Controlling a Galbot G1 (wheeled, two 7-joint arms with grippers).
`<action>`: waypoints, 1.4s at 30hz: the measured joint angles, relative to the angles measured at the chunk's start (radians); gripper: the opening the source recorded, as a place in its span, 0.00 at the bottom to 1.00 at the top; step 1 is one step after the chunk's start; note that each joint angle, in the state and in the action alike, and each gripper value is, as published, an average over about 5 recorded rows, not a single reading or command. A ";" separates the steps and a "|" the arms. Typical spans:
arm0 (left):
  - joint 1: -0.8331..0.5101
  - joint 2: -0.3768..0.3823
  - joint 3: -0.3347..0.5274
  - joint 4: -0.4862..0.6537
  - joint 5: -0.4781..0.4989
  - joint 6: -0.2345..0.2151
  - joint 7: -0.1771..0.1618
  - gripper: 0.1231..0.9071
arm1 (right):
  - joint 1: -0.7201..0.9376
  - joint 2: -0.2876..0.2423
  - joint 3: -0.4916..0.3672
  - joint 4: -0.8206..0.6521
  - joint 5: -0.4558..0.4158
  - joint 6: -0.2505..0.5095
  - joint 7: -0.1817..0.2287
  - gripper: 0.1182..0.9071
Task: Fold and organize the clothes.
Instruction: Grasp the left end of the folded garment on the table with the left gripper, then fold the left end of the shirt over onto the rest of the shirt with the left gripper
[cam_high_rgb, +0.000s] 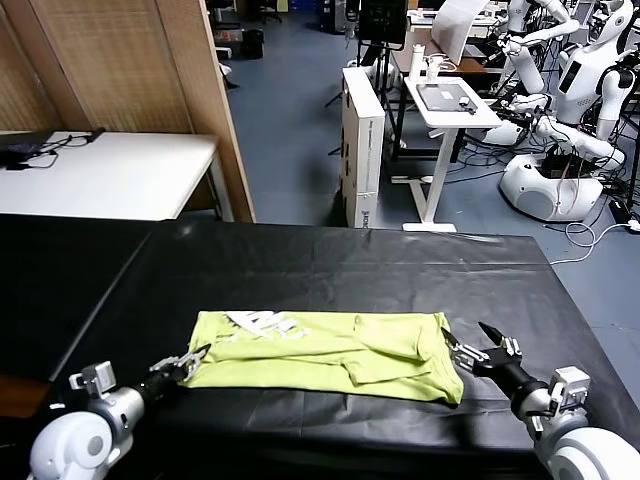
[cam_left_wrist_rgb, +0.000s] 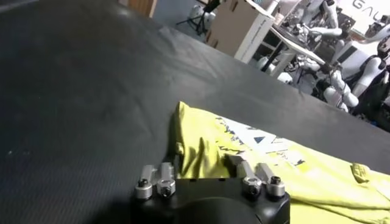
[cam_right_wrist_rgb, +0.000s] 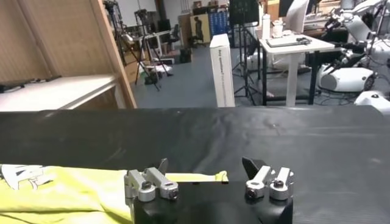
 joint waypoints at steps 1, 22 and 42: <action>0.001 -0.001 0.000 -0.002 0.002 0.000 0.000 0.15 | 0.001 0.001 -0.002 0.000 -0.001 0.000 0.000 1.00; 0.053 0.103 -0.117 -0.070 0.206 -0.089 -0.041 0.08 | 0.013 0.050 -0.024 -0.018 -0.027 0.004 0.020 1.00; -0.005 -0.095 0.110 -0.258 0.099 0.014 -0.172 0.08 | -0.044 0.128 -0.012 0.003 -0.127 0.038 0.014 1.00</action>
